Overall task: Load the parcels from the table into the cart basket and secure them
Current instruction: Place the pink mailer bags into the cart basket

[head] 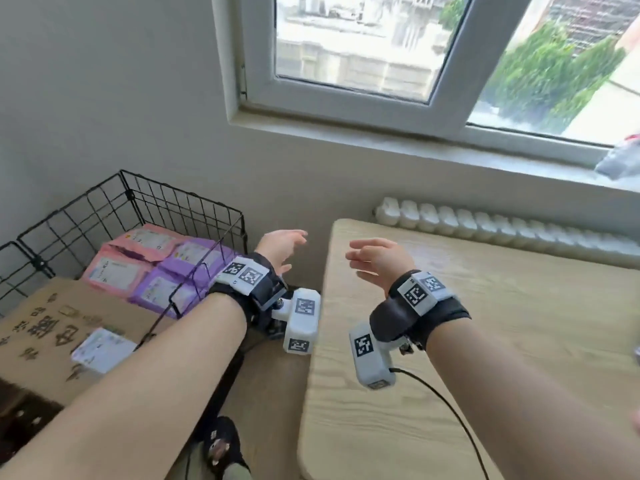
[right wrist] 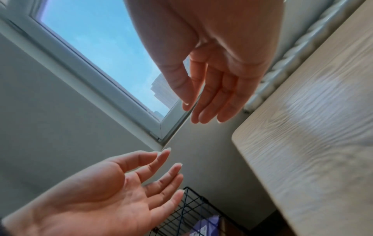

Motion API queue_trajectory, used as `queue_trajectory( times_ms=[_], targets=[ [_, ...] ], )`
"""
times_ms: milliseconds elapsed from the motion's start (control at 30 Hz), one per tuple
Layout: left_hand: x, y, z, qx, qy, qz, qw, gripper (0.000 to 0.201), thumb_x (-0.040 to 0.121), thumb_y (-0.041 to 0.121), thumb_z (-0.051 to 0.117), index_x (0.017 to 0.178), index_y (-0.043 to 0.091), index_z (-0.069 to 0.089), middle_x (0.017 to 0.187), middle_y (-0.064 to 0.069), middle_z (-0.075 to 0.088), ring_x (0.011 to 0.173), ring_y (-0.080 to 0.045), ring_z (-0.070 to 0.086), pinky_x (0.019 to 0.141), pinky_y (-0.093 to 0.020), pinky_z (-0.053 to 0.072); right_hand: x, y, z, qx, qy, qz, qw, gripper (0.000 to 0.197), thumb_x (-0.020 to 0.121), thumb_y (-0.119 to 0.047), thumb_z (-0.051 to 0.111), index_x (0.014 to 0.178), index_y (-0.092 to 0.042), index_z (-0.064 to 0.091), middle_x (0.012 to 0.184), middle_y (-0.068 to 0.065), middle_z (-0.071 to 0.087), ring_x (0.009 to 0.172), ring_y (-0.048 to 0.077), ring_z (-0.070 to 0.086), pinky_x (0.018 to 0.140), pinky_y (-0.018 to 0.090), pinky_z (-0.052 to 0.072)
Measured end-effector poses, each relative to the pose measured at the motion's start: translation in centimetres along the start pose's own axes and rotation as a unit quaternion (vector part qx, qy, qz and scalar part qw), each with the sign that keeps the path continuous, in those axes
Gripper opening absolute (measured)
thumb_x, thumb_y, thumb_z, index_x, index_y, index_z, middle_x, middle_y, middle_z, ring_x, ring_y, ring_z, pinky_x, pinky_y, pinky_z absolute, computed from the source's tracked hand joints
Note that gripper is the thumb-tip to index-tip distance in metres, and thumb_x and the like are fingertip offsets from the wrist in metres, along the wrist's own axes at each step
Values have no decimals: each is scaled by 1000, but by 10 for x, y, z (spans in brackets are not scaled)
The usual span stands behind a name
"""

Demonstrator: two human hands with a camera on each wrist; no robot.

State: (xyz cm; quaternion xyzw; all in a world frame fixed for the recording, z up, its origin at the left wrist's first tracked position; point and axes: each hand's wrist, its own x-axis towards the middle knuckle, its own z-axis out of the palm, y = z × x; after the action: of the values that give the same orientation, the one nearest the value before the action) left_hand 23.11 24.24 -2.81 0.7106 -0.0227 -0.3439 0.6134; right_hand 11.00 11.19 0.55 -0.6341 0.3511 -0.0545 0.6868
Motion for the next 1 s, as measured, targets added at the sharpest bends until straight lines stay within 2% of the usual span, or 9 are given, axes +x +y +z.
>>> queue_trajectory(
  times_ms=[100, 167, 233, 367, 567, 700, 800, 900, 1000],
  targets=[
    [-45, -6, 58, 27, -37, 10, 999, 24, 92, 3, 46, 102, 17, 64, 100, -2, 55, 99, -16, 46, 87, -29, 34, -49, 14, -52, -19, 52, -16, 998, 24, 90, 2, 45, 98, -9, 64, 82, 3, 66, 77, 13, 61, 82, 29, 51],
    [-72, -10, 93, 35, -54, 8, 998, 22, 91, 4, 47, 93, 20, 64, 97, -2, 56, 94, -15, 48, 85, -30, 35, -74, 26, -85, -14, 78, -18, 997, 23, 90, 2, 47, 92, -12, 65, 84, 3, 67, 83, 16, 62, 88, 33, 51],
    [-95, -14, 126, 43, -79, 14, 996, 21, 91, 4, 49, 97, 18, 64, 92, 0, 58, 87, -13, 51, 85, -30, 38, -96, 36, -117, 2, 109, -16, 994, 24, 89, 2, 47, 87, -14, 64, 84, 4, 68, 84, 17, 62, 89, 34, 50],
    [-127, -23, 185, 72, -130, 17, 989, 20, 91, 5, 51, 86, 20, 64, 89, 3, 62, 86, -11, 56, 82, -30, 42, -134, 54, -180, 42, 162, -23, 986, 25, 89, 2, 46, 86, -14, 64, 79, 3, 67, 72, 14, 60, 84, 33, 49],
    [-145, -37, 274, 114, -197, 22, 973, 21, 92, 3, 50, 86, 19, 63, 92, 2, 62, 93, -14, 56, 90, -33, 40, -166, 85, -270, 99, 247, -15, 964, 26, 88, 2, 45, 84, -15, 63, 76, 2, 66, 67, 13, 59, 72, 27, 48],
    [-138, -53, 336, 130, -232, 4, 964, 21, 92, 5, 51, 86, 19, 64, 94, 1, 63, 89, -13, 58, 86, -31, 41, -177, 109, -328, 117, 296, 13, 948, 28, 90, 4, 42, 80, -15, 59, 74, 3, 62, 64, 12, 55, 65, 24, 44],
    [-128, -63, 384, 137, -253, -14, 958, 19, 92, 5, 51, 89, 17, 64, 99, -2, 64, 95, -16, 58, 90, -33, 41, -175, 123, -377, 136, 336, 33, 931, 29, 90, 6, 40, 78, -14, 57, 72, 4, 60, 62, 13, 53, 64, 24, 43],
    [-112, -69, 430, 143, -263, -29, 954, 17, 92, 4, 51, 97, 14, 65, 104, -4, 63, 99, -17, 57, 94, -34, 42, -165, 138, -427, 160, 376, 54, 911, 30, 89, 9, 40, 78, -11, 60, 73, 8, 61, 62, 16, 55, 64, 27, 48],
    [-92, -71, 471, 151, -265, -56, 951, 18, 92, 4, 51, 99, 13, 64, 105, -4, 62, 100, -17, 56, 93, -33, 42, -155, 153, -471, 168, 401, 99, 895, 29, 88, 9, 41, 83, -10, 62, 73, 7, 59, 60, 15, 54, 49, 20, 49]
  ],
)
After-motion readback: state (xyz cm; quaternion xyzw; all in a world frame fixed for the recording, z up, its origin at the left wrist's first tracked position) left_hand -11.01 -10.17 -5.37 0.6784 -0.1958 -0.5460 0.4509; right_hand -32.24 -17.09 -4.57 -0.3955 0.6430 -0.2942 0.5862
